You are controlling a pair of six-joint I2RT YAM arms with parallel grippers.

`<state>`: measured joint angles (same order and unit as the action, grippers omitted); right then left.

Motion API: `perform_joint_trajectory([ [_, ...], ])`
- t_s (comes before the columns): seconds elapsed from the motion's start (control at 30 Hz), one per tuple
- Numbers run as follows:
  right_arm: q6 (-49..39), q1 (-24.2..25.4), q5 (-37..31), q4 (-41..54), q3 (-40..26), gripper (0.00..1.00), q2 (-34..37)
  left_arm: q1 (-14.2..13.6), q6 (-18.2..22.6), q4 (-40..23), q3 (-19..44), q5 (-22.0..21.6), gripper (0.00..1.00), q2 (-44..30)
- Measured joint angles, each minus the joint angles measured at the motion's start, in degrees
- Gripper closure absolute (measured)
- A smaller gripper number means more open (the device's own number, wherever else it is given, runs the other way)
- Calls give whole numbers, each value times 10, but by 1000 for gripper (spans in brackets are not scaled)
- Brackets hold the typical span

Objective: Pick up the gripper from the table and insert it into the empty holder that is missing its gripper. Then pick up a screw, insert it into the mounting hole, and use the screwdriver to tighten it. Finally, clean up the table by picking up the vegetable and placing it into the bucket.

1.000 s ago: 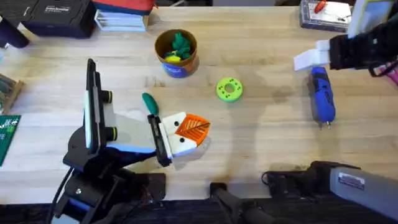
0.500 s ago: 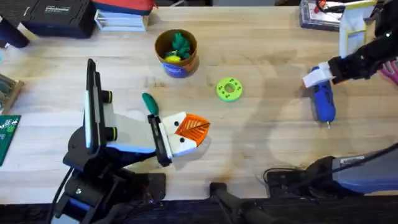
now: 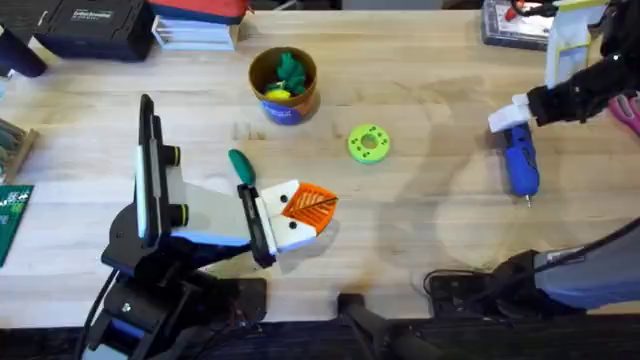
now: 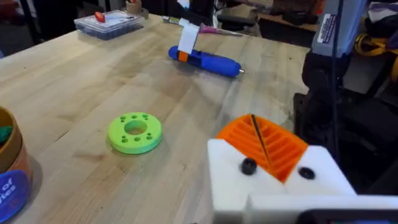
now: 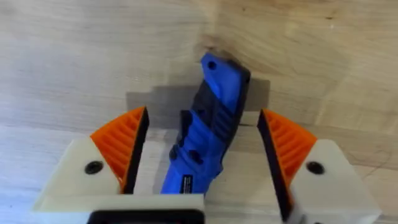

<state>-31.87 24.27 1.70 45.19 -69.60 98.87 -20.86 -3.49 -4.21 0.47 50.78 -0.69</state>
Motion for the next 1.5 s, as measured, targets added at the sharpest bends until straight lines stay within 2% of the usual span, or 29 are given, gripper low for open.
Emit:
perform_joint_trajectory([
  [0.6,14,7,-4,-6,0,21,54,0,0,0,0,0,994,0],
  [0.67,15,7,-7,-10,0,113,54,0,0,0,0,0,994,0],
  [0.73,16,8,-8,-14,0,291,55,0,0,0,0,0,994,0],
  [0.83,16,9,-10,-20,0,732,55,0,0,0,0,0,994,0],
  [0.9,18,9,-11,-17,0,953,59,0,0,0,0,0,994,0],
  [1.27,45,2,-8,45,-17,970,54,0,0,0,0,0,994,0],
  [1.37,55,2,-8,40,-23,970,12,0,0,-2,0,0,994,0],
  [1.5,62,2,-8,42,-32,970,-94,0,0,-3,0,0,994,0],
])
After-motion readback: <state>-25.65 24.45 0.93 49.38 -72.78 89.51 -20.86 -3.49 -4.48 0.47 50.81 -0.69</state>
